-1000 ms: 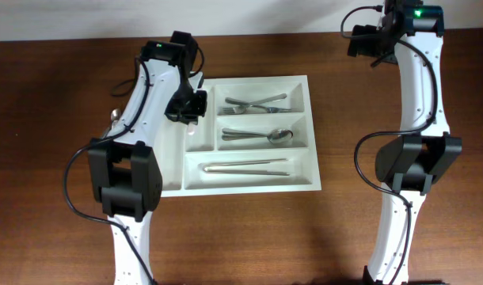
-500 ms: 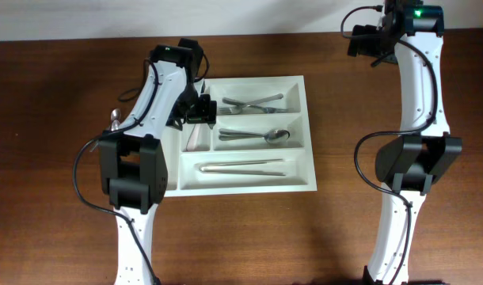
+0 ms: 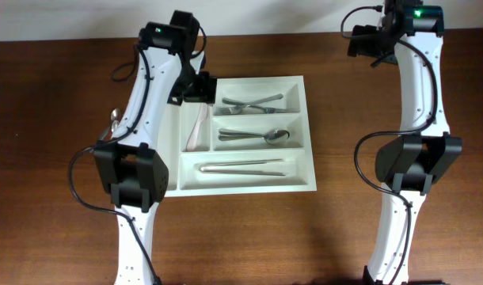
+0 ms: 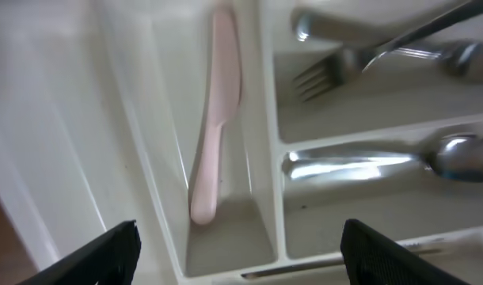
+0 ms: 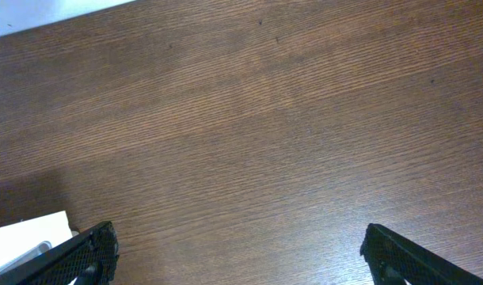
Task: Pack container
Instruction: 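Open the left gripper and move it back left over the small spoons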
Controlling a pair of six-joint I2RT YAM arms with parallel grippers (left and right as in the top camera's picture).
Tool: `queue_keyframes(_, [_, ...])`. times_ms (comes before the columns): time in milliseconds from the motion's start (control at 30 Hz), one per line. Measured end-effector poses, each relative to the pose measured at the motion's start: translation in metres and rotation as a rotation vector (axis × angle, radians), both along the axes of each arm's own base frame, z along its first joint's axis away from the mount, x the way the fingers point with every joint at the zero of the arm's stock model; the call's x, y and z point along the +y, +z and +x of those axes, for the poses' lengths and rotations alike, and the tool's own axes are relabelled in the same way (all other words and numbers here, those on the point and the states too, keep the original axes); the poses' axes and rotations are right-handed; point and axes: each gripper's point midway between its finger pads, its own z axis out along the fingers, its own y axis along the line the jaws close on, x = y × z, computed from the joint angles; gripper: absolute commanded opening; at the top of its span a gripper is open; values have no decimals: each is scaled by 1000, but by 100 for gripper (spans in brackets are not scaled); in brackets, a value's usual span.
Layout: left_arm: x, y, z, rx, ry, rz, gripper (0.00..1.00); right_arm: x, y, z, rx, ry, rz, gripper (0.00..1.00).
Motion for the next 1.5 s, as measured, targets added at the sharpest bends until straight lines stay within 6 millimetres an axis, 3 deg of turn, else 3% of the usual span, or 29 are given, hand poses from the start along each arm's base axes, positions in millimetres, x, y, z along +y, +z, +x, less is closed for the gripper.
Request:
queue_keyframes(267, [5, 13, 12, -72, -18, 30, 85, 0, 0, 0, 0, 0, 0, 99])
queue_keyframes(433, [36, 18, 21, -120, -12, 196, 87, 0, 0, 0, 0, 0, 0, 99])
queue_keyframes(467, [44, 19, 23, -130, -15, 231, 92, 0, 0, 0, 0, 0, 0, 99])
queue_keyframes(600, [86, 24, 30, -141, -27, 344, 92, 0, 0, 0, 0, 0, 0, 99])
queue_keyframes(767, [166, 26, 35, -130, 77, 391, 92, 0, 0, 0, 0, 0, 0, 99])
queue_keyframes(933, [242, 24, 30, -128, 230, 322, 89, 0, 0, 0, 0, 0, 0, 99])
queue_keyframes(1033, [266, 16, 25, -118, 293, 241, 84, 0, 0, 0, 0, 0, 0, 99])
queue_keyframes(1167, [268, 1, 25, -93, 320, 176, 84, 0, 0, 0, 0, 0, 0, 99])
queue_keyframes(1500, [230, -46, 26, 23, 258, 206, 84, 0, 0, 0, 0, 0, 0, 99])
